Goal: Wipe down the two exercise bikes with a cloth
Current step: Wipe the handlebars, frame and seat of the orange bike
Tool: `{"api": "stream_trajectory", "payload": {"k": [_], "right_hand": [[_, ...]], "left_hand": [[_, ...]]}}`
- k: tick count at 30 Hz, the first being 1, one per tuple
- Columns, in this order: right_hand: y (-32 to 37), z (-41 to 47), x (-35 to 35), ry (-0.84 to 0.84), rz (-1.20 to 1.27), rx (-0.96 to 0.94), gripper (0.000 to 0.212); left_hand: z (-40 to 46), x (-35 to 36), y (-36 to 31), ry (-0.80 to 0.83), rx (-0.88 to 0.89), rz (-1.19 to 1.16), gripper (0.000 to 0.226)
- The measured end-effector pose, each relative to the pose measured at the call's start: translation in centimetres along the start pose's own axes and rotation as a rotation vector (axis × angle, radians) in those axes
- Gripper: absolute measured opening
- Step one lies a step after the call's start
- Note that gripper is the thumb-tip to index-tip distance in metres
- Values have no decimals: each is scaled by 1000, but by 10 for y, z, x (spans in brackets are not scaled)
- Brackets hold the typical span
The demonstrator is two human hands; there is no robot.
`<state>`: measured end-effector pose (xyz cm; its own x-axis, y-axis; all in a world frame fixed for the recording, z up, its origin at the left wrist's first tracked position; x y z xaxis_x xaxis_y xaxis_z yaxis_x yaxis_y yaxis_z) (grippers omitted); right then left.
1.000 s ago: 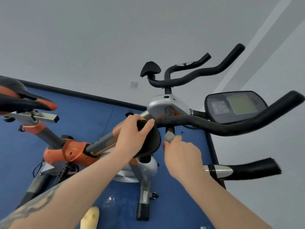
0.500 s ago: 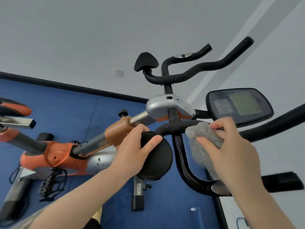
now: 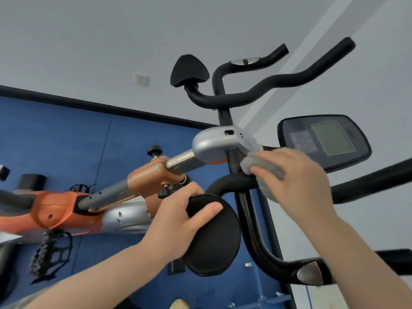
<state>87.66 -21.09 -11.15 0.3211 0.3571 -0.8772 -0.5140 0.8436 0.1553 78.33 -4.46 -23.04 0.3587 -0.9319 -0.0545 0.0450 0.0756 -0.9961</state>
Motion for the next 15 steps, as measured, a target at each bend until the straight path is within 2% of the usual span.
{"api": "stream_trajectory", "payload": {"k": [2, 5, 7, 10, 15], "right_hand": [[10, -8, 6, -39, 69, 51, 24], [35, -19, 23, 93, 261, -71, 24], [27, -7, 17, 129, 266, -76, 24], [18, -1, 12, 54, 205, -15, 25], [39, 5, 25, 334, 155, -261, 25]], "left_hand": [[-1, 1, 0, -18, -14, -14, 32], [-1, 1, 1, -61, -29, -29, 34], [-2, 0, 2, -88, -58, -41, 41], [-3, -1, 1, -142, -69, -7, 46], [-7, -4, -3, -258, -19, -22, 46]]}}
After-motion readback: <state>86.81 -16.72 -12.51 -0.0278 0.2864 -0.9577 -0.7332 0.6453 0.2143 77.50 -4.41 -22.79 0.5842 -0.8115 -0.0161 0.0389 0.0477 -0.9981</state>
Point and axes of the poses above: each hand's wrist, its own z-axis towards the middle knuckle, its own x-axis out of the palm, y = z × x, the point moved 3 cm from there along z, towards the middle knuckle, and after that the axes turned 10 degrees about -y, right-handed, at the moved point
